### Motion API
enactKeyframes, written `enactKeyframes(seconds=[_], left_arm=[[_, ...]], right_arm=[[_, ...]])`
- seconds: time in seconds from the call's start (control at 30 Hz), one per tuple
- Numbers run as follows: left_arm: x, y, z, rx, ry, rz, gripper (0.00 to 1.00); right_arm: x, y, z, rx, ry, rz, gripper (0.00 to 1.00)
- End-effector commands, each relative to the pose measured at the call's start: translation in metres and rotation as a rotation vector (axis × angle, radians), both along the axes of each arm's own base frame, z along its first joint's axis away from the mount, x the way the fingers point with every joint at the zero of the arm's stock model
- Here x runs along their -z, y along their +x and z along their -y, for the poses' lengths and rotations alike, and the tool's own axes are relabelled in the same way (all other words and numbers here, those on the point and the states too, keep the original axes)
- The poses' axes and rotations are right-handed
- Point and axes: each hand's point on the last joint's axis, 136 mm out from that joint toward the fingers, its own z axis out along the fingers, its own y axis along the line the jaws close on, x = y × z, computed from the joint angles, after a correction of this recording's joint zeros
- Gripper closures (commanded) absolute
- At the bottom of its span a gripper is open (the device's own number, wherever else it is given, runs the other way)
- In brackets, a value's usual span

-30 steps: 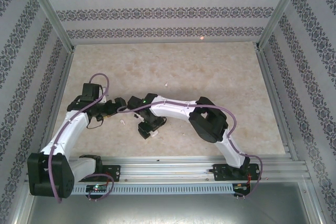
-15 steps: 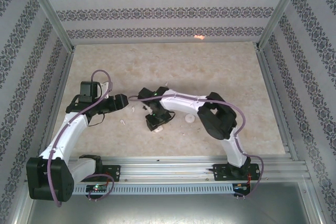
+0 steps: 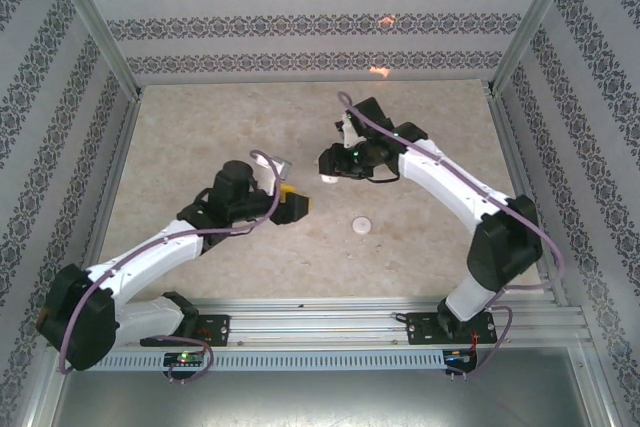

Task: Insert wireless bluetooth earbuds into charging case

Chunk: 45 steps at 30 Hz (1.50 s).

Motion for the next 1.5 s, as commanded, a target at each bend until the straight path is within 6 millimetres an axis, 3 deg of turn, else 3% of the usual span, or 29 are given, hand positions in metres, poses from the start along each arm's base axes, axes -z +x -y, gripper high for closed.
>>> enactKeyframes(seconds=[0.0, 0.13, 0.43, 0.73, 0.83, 0.97, 1.07, 1.17, 1.23, 1.3, 1.4, 1.47], left_arm=[[-0.034, 0.018, 0.023, -0.036, -0.09, 0.183, 0.36], [-0.043, 0.028, 0.041, -0.036, -0.175, 0.216, 0.37], [-0.056, 0.038, 0.053, -0.022, -0.25, 0.25, 0.43], [-0.065, 0.042, 0.059, -0.008, -0.296, 0.242, 0.72], [-0.066, 0.043, 0.06, -0.01, -0.313, 0.243, 0.71], [-0.067, 0.044, 0.061, -0.009, -0.342, 0.237, 0.62], [-0.065, 0.045, 0.064, -0.005, -0.359, 0.22, 0.62], [-0.065, 0.045, 0.065, 0.003, -0.382, 0.212, 0.79], [-0.066, 0.044, 0.065, 0.008, -0.396, 0.207, 0.85], [-0.068, 0.045, 0.063, 0.008, -0.408, 0.206, 0.87], [-0.073, 0.043, 0.058, 0.015, -0.419, 0.201, 0.9], [-0.08, 0.041, 0.051, 0.016, -0.422, 0.2, 0.91]], right_arm=[[-0.016, -0.008, 0.003, 0.014, 0.062, 0.001, 0.65], [-0.024, -0.015, 0.005, 0.031, 0.097, 0.003, 0.65], [-0.036, -0.019, 0.001, 0.069, 0.217, 0.005, 0.65], [-0.045, -0.025, -0.002, 0.064, 0.254, -0.002, 0.65], [-0.046, -0.028, -0.004, 0.063, 0.262, -0.007, 0.65], [-0.046, -0.032, -0.005, 0.064, 0.269, -0.009, 0.65], [-0.048, -0.033, -0.004, 0.067, 0.275, -0.009, 0.65], [-0.052, -0.034, -0.003, 0.067, 0.279, 0.002, 0.65], [-0.056, -0.035, -0.002, 0.063, 0.282, 0.011, 0.65], [-0.062, -0.036, -0.001, 0.052, 0.291, 0.029, 0.6], [-0.077, -0.037, 0.003, 0.031, 0.33, 0.089, 0.44], [-0.093, -0.036, 0.012, 0.034, 0.365, 0.142, 0.38]])
